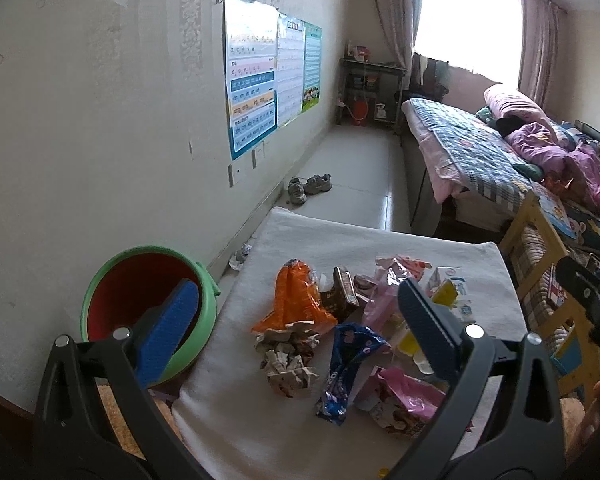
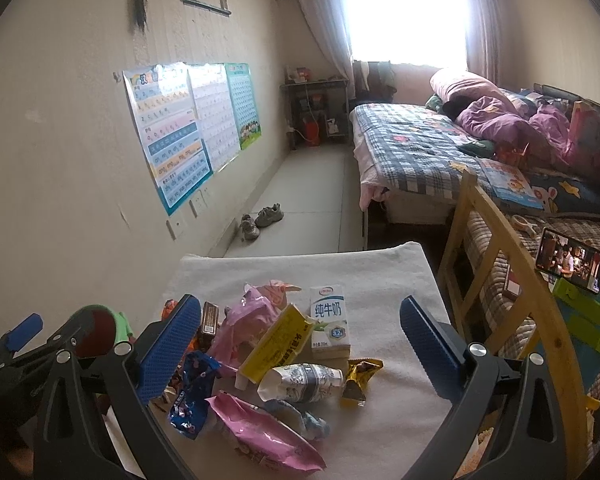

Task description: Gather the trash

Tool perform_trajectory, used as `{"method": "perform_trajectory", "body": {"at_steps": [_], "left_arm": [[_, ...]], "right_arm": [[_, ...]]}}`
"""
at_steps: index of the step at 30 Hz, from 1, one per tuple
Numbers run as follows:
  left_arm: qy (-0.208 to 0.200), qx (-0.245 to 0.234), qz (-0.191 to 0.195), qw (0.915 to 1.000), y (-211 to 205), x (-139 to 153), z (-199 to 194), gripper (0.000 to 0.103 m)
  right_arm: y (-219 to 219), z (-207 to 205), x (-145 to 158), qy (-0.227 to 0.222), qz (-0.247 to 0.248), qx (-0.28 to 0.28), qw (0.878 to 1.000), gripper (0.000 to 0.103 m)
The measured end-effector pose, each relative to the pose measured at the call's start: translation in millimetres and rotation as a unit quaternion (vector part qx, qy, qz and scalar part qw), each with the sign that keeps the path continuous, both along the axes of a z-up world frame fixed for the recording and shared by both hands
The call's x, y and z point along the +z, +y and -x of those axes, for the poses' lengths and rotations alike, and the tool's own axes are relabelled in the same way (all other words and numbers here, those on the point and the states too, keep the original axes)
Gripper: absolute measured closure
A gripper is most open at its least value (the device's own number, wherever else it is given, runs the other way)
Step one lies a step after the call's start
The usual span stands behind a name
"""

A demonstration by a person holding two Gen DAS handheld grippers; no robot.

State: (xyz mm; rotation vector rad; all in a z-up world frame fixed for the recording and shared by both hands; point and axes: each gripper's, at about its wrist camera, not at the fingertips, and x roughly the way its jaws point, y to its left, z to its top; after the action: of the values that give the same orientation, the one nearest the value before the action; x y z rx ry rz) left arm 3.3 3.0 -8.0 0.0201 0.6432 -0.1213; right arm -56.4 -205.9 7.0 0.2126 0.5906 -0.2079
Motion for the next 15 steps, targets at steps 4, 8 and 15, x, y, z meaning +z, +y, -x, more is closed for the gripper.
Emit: {"method": "perform_trajectory", "body": {"at_steps": [4,8,15], "left_arm": [[-0.003,-0.003,-0.001,1.0,-1.4,-0.7,0.9,0.005],[-0.003,-0.006,0.0,1.0,0.1,-2.1,1.2,0.005],[0.016,-0.029,0.007,0.9994,1.3,-10.8,-2.5,0.005]], "right_arm": [[0.0,0.3,0.0,-0.001,0.002,0.003,1.0,0.007],[-2.9,0.1,-1.2,-0.003,0.002,0.007,1.0,0.007],[-10.2,-4.2,-7.8,0.014,-0.017,0.003,1.0,0.007]]}}
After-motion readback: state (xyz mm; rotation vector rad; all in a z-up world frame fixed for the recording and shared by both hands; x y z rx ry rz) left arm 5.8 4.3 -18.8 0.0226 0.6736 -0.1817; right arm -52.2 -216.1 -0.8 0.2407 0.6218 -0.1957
